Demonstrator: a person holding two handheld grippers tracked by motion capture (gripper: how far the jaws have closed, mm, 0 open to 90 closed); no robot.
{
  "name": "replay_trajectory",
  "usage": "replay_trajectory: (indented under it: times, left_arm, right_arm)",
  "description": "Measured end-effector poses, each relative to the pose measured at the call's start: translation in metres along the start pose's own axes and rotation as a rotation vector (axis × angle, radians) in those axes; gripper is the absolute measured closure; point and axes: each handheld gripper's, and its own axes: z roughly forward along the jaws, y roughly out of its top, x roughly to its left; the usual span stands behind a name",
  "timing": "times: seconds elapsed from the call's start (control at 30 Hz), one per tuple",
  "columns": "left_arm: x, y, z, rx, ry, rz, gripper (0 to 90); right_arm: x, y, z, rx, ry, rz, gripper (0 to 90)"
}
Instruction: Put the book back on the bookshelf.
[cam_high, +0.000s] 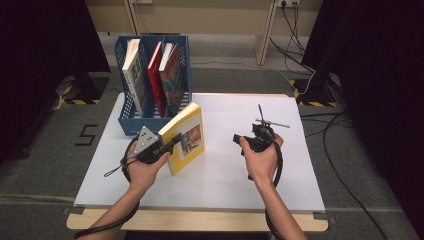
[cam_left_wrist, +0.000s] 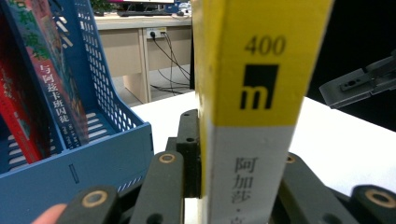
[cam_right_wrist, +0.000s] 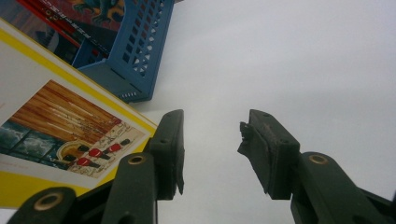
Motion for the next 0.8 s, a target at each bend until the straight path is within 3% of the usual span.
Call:
replay_trajectory:
  times: [0.3,0.43,0.8]
  left_arm:
    - [0.002,0.007,0.006,0.01,-0.002,-0.033,75.3]
    - [-0.001,0.013,0.007,0.018,0.006,-0.02,75.3]
    - [0.004,0.034,0.001,-0.013,0.031,-0.026,75.3]
  right_arm:
    - [-0.021,-0.004,-0.001,-0.004,-0.007,0.018,57.3]
    - [-0.034,-0.008,-0.002,-0.007,-0.01,0.045,57.2]
    - [-0.05,-0.012,-0.007,-0.041,-0.022,0.061,57.2]
